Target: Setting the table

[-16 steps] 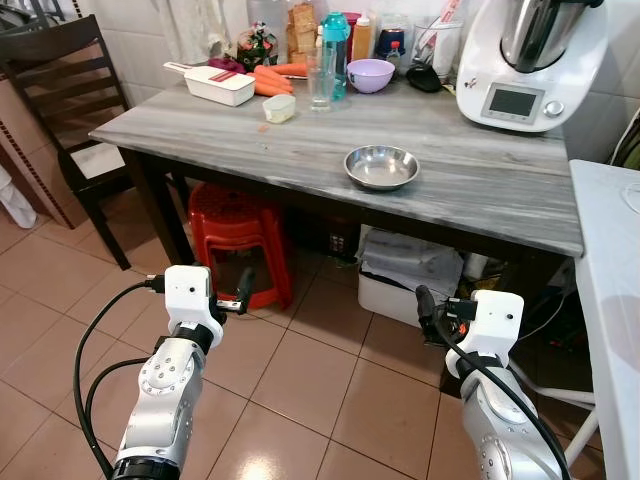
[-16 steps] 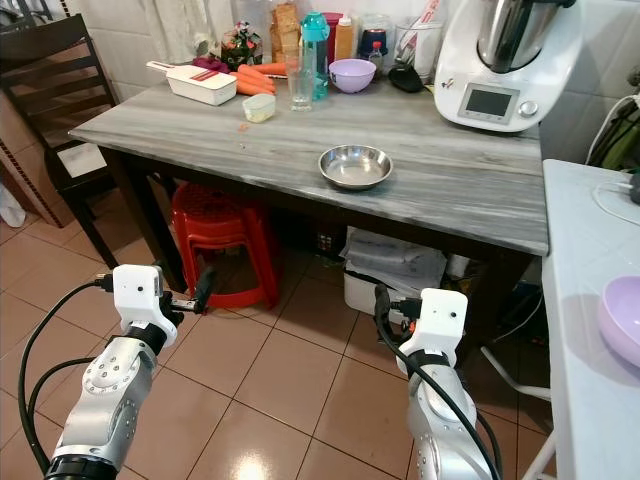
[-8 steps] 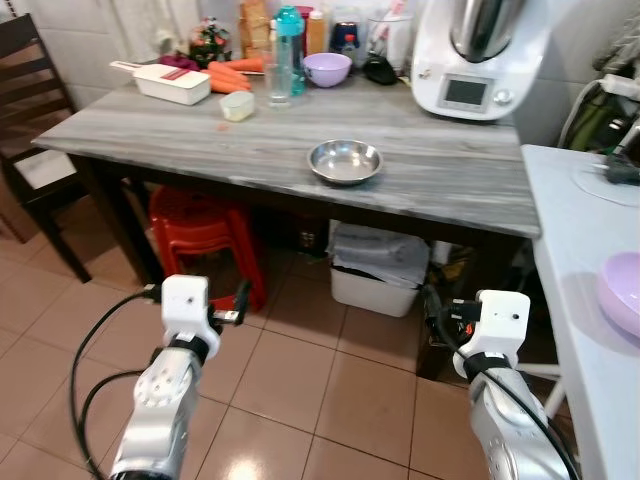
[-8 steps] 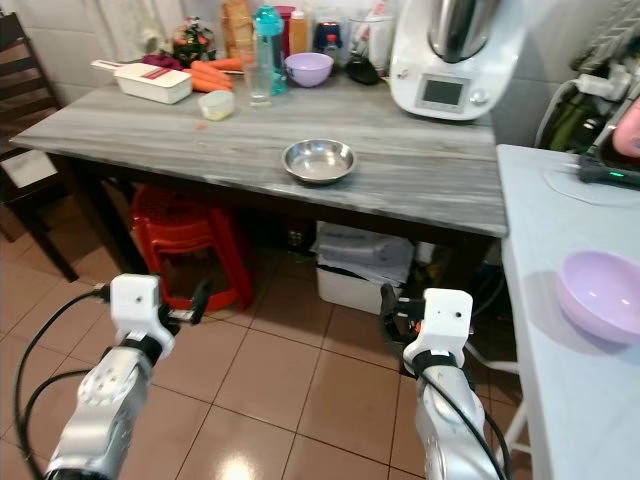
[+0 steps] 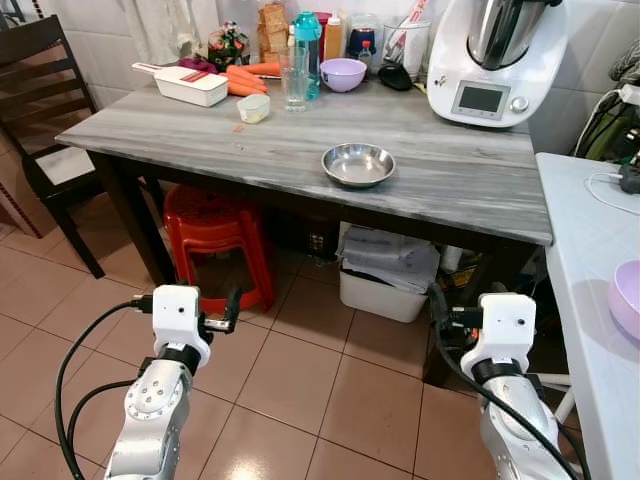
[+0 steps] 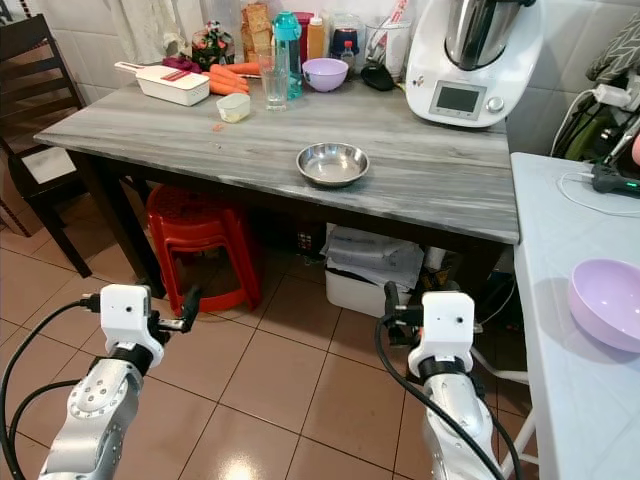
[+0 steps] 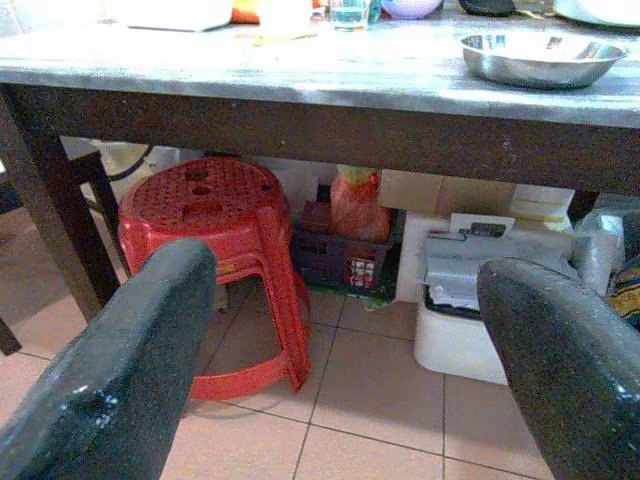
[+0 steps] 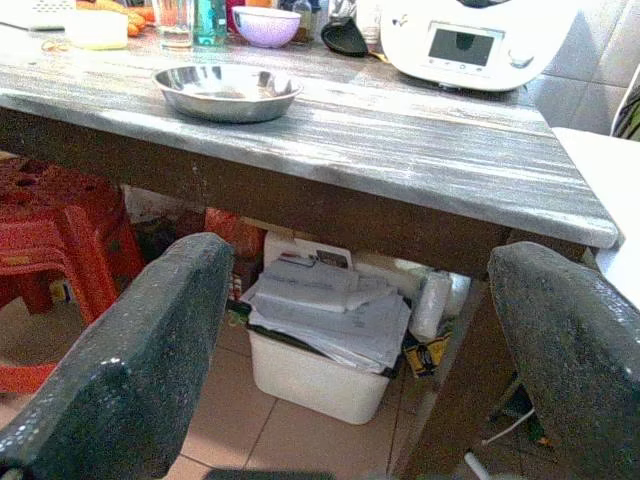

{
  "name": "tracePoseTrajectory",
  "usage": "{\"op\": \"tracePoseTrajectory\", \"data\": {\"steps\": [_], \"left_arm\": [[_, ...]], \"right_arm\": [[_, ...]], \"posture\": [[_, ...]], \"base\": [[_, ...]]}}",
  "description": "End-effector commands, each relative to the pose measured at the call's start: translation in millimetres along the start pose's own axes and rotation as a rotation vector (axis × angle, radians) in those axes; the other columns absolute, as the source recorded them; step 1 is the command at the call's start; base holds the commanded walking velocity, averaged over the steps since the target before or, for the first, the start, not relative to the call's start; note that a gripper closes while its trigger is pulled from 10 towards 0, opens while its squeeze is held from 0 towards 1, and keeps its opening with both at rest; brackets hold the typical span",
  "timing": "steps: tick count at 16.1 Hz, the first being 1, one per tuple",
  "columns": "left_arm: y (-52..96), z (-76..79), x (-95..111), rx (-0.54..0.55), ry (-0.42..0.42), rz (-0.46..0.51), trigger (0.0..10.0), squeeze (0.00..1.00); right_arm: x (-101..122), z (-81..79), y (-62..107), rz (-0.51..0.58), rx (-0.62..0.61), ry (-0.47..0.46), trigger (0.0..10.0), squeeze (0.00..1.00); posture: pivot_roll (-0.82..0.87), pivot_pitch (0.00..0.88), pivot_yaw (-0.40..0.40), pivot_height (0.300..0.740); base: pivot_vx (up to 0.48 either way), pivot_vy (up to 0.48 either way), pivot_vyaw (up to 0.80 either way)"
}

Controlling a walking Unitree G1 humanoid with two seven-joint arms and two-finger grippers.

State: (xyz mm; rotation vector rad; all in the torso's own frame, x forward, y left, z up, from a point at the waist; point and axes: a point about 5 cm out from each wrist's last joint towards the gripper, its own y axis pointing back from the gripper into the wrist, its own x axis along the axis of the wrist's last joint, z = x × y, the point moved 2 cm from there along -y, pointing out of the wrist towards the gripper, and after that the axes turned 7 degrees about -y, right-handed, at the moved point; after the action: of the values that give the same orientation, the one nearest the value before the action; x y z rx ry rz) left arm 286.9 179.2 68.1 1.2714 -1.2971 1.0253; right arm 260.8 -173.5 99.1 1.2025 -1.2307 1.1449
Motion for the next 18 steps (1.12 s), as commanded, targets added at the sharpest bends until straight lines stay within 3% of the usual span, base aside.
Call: {"op": "tracePoseTrajectory", "data": {"steps": [1,15,17,18], "left_arm": [[0.4,-1.0,3,0.002,-0.007,0.007,10.0,0.0],[-0.9,-3.6,5,-0.004,-0.019,-0.004,10.0,0.0],[-1.3,-3.2,6,-0.014,-0.023,0.005,10.0,0.0],[-1.8,-2.8,9,-0.024,-0.025,0.023,10.0,0.0]], "right_arm": [[7,2.8,0.6,0.028,-0.007,0.01,10.0,0.0],[-5,6.2,2.1,-0.038,-0.054,-0.109,10.0,0.0],[-4,5.7,0.5,-0.026,-0.066,-0.042,10.0,0.0],[-5,4.4,-0.4,-0.022,-0.057,-0.063,10.0,0.0]], "posture": [[-0.01,0.0,0.0,0.74],[-0.01,0.0,0.019,0.74],[-0.01,0.0,0.019,0.74],[0.0,0.0,0.018,0.74]], "base": [[0.0,0.0,0.0],[-0.286,0.0,0.0],[-0.277,0.0,0.0],[0.0,0.0,0.0]]}}
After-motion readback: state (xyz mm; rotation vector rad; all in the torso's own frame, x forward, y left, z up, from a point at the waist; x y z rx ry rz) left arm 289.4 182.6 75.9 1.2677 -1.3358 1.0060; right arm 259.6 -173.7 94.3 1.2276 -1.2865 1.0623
